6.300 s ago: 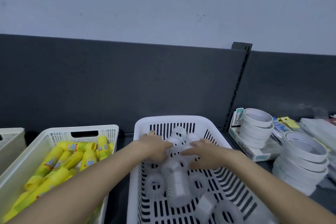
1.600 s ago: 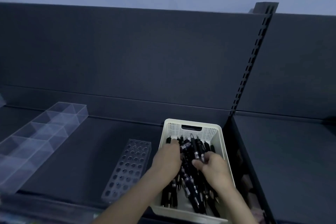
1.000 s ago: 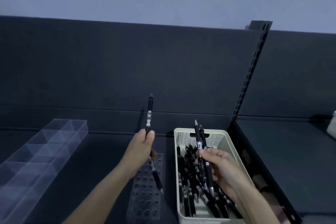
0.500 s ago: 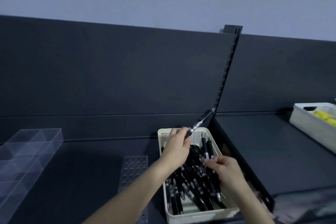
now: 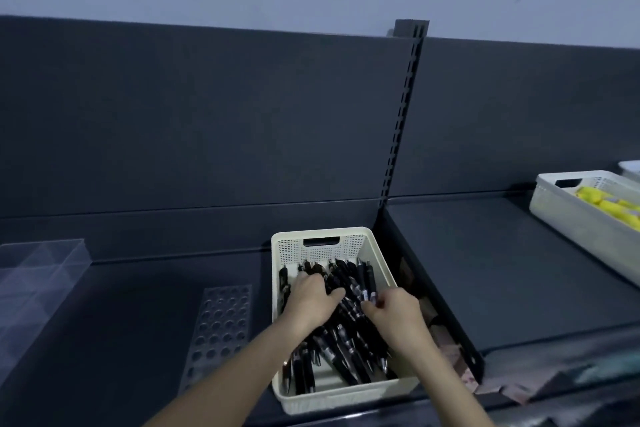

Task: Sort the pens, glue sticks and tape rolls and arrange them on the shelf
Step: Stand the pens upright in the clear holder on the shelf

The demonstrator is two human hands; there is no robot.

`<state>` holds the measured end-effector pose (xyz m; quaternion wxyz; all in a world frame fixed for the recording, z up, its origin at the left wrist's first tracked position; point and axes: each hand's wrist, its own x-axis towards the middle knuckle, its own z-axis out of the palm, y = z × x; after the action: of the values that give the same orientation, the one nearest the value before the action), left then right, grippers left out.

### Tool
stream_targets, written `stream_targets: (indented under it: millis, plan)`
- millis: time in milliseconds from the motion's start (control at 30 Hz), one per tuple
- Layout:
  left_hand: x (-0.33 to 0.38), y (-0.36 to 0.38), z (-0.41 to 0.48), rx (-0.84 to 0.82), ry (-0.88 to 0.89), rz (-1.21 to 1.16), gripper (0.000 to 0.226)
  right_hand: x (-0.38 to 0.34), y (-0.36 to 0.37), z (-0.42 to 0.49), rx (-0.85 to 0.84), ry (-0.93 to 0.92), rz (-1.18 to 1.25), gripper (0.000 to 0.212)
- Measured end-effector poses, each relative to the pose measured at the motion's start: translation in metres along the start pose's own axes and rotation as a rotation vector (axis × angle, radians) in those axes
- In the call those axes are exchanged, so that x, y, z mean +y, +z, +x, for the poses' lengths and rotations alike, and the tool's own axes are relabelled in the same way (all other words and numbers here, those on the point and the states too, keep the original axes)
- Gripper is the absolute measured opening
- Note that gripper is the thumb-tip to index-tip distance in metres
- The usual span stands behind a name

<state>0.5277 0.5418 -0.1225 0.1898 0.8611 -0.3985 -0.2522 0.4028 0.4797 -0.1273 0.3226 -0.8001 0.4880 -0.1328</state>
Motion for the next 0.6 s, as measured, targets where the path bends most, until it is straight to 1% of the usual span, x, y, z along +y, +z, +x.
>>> stream_targets:
  millis: [100, 167, 233, 300, 367, 400, 433, 500, 600]
  plan:
    - [0.006, 0.009, 0.003, 0.02, -0.003, 0.325, 0.052, 0.002, 0.002, -0.001, 0.015, -0.036, 0.005, 0.021]
    - [0.004, 0.014, 0.004, -0.013, 0.02, 0.417, 0.055, 0.004, 0.001, -0.004, 0.023, -0.057, 0.011, 0.024]
    - [-0.003, 0.013, 0.003, -0.019, 0.028, 0.368, 0.057, 0.007, 0.002, -0.007, 0.027, -0.076, 0.012, 0.028]
    - [-0.011, 0.007, 0.0, 0.078, 0.053, 0.295, 0.049, 0.008, 0.005, -0.009, 0.036, -0.093, 0.013, 0.029]
    - [-0.016, 0.001, -0.009, 0.191, 0.091, 0.284, 0.041, 0.009, 0.009, -0.01, 0.054, -0.11, 0.022, 0.029]
    - [-0.017, -0.001, -0.015, 0.185, 0.109, 0.291, 0.037, 0.01, 0.009, -0.01, 0.058, -0.114, 0.028, 0.026]
    - [-0.016, 0.0, -0.021, 0.139, 0.117, 0.321, 0.037, 0.01, 0.009, -0.01, 0.059, -0.117, 0.03, 0.023]
    - [-0.013, 0.008, -0.026, 0.017, 0.096, 0.376, 0.044, 0.009, 0.009, -0.011, 0.049, -0.116, 0.035, 0.022]
    - [-0.006, 0.02, -0.018, -0.059, 0.049, 0.267, 0.034, 0.01, 0.008, -0.012, 0.036, -0.113, 0.044, 0.025]
